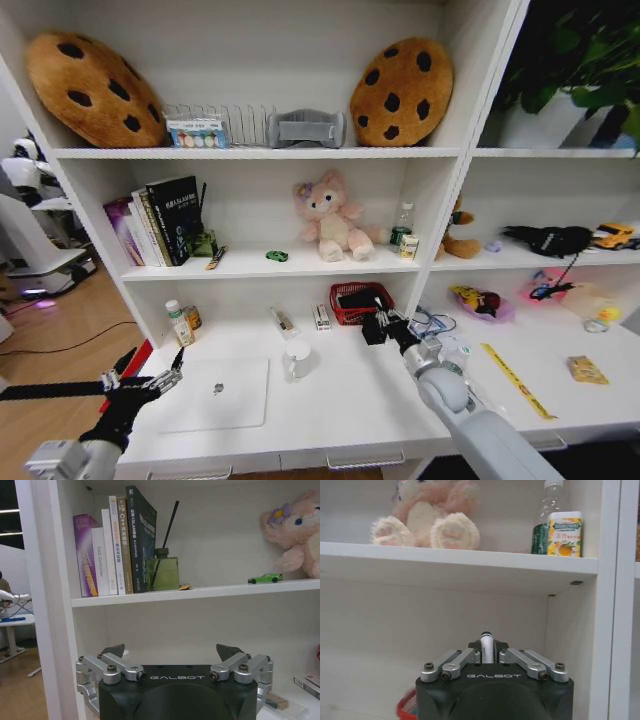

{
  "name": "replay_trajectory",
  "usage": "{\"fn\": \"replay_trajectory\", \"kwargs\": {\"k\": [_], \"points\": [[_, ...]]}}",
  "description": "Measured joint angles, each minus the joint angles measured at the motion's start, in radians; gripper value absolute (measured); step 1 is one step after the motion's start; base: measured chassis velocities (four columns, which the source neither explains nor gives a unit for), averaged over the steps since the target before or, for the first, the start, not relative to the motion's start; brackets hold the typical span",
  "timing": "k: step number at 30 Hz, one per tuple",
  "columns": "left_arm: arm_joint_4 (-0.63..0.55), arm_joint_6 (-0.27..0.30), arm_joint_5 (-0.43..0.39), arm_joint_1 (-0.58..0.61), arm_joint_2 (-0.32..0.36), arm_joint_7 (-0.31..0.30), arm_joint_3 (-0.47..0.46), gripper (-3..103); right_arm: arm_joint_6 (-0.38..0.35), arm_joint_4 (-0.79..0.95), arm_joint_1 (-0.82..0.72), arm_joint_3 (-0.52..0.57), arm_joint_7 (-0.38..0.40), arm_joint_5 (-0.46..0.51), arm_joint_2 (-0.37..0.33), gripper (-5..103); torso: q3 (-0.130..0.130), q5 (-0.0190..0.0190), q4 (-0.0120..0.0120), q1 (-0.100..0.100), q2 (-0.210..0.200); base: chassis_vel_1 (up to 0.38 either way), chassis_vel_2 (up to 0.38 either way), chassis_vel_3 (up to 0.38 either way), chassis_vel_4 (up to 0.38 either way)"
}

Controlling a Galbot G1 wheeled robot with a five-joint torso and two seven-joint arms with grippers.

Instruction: Organize the objects on the table.

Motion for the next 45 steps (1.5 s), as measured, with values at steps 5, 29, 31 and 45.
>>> {"fn": "replay_trajectory", "kwargs": {"k": [5,29,31,45], "points": [[0.0,0.0,0.0,0.0,0.0,0.0,0.0,100,0.108,-0.152,0.077,-0.023,-0.015,-0.055,0.051,12,0.0,0.0005,-0.0002,0.0,0.0,0.0,0.0,0.0,0.0],[0.0,0.0,0.0,0.0,0.0,0.0,0.0,100,0.301,-0.363,0.2,-0.043,-0.027,-0.115,0.22,12,0.0,0.0001,-0.0002,0.0,0.0,0.0,0.0,0.0,0.0],[0.0,0.0,0.0,0.0,0.0,0.0,0.0,100,0.303,-0.378,0.2,-0.04,-0.027,-0.115,0.219,12,0.0,0.0001,-0.0003,0.0,0.0,0.0,0.0,0.0,0.0],[0.0,0.0,0.0,0.0,0.0,0.0,0.0,100,0.33,-0.421,0.205,-0.034,-0.018,-0.13,0.209,12,0.0,0.0002,-0.0001,0.0,0.0,0.0,0.0,0.0,0.0]]}}
